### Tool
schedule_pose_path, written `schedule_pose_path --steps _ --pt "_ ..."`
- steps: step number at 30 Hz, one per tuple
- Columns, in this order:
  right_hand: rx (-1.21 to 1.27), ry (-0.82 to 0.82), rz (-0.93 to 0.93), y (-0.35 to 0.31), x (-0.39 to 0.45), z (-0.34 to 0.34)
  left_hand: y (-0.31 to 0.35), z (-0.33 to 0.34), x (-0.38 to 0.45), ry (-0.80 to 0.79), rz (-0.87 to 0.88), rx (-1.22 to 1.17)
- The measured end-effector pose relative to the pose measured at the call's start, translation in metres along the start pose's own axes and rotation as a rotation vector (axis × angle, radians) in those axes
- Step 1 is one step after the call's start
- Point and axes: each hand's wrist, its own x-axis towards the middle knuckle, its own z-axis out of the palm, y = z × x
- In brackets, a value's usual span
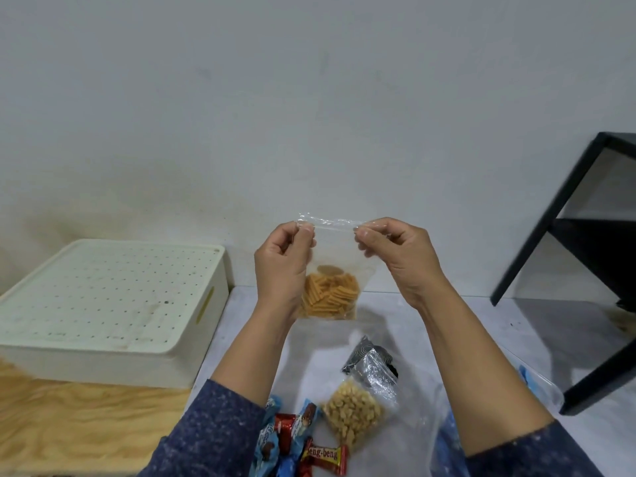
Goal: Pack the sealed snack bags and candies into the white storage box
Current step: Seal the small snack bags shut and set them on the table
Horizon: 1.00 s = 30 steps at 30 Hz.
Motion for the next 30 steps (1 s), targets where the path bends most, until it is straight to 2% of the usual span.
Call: schedule_pose_path --steps 4,8,10,14,17,20,25,30 --pt "-0.065 0.042 -0.033 -0.002 0.004 0.000 -0.003 0.000 -0.001 -0.114 -0.024 0.052" --pt "0.011 -0.025 0.053 -0.001 0.004 0.000 0.000 0.001 0.001 -0.154 0.034 0.134" --pt "-0.035 -0.055 0.055 -0.001 0.002 0.001 0.000 0.003 -0.001 -0.163 0.057 0.149" --pt "-0.079 -0.020 -0.010 -0.003 -0.001 0.002 -0.001 0.003 -0.005 -0.200 -0.021 0.107" --pt "-0.097 -0.044 0.011 -0.002 -0.004 0.002 0.001 0.000 -0.006 -0.246 -0.039 0.125" --pt "-0.087 -0.074 0.034 0.000 -0.008 0.003 0.001 -0.002 -0.008 -0.237 -0.012 0.151" --pt "-0.138 -0.017 -0.040 -0.001 -0.014 0.005 0.001 0.001 -0.015 -0.234 0.014 0.150" --pt "-0.227 -0.035 -0.141 0.002 -0.020 0.007 0.005 0.003 -0.018 -0.202 -0.136 0.084"
